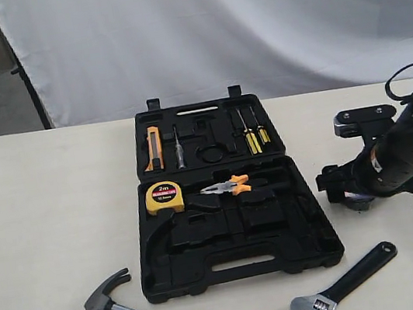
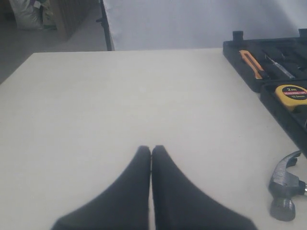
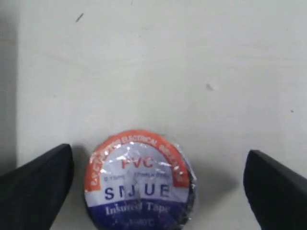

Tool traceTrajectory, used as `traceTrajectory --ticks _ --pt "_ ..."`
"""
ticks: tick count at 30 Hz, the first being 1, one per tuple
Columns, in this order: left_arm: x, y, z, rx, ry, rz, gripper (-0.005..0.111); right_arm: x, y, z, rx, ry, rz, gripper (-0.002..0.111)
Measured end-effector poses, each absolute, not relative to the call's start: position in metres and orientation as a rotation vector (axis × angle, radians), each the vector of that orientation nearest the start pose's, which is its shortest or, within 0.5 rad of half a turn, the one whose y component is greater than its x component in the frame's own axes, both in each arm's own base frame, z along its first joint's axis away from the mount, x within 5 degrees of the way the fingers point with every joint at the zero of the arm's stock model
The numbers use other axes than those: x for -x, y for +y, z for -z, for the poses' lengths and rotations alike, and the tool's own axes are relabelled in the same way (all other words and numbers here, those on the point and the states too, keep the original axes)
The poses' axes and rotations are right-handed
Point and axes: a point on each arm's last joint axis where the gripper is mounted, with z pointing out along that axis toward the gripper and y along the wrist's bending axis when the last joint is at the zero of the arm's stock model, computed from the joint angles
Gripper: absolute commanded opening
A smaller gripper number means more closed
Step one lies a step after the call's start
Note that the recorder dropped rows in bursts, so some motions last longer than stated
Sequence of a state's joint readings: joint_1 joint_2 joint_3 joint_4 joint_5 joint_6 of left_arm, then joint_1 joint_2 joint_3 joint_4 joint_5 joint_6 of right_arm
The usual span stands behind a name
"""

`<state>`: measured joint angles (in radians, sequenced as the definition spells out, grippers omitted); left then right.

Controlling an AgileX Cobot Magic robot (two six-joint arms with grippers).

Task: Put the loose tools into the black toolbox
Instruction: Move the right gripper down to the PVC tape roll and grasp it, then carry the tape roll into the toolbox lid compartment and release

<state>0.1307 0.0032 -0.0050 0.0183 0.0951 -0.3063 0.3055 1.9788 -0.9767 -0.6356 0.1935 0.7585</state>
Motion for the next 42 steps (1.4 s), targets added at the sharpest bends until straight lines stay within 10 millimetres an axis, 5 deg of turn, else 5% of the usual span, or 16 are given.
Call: traceTrajectory --ticks 10,16,25,33,42 --pt "-0.056 0.008 -0.206 0.329 1.543 0.122 0.001 -0.347 0.102 -0.102 0.213 2.615 -0.015 0.0" --pt "-0.056 0.008 -0.206 0.329 1.543 0.122 0.001 -0.348 0.103 -0.111 0.21 2.585 -0.029 0.0" --pt "-0.056 0.008 -0.206 0.329 1.543 0.122 0.001 -0.352 0.122 -0.175 0.077 2.299 -0.344 0.0" --pt "-0.056 0.008 -0.206 0.329 1.543 0.122 0.001 -0.347 0.187 -0.195 0.341 2.028 -0.67 0.0" --pt "-0.056 0.008 -0.206 0.329 1.543 0.122 0.001 -0.386 0.256 -0.186 0.439 2.108 -0.496 0.0"
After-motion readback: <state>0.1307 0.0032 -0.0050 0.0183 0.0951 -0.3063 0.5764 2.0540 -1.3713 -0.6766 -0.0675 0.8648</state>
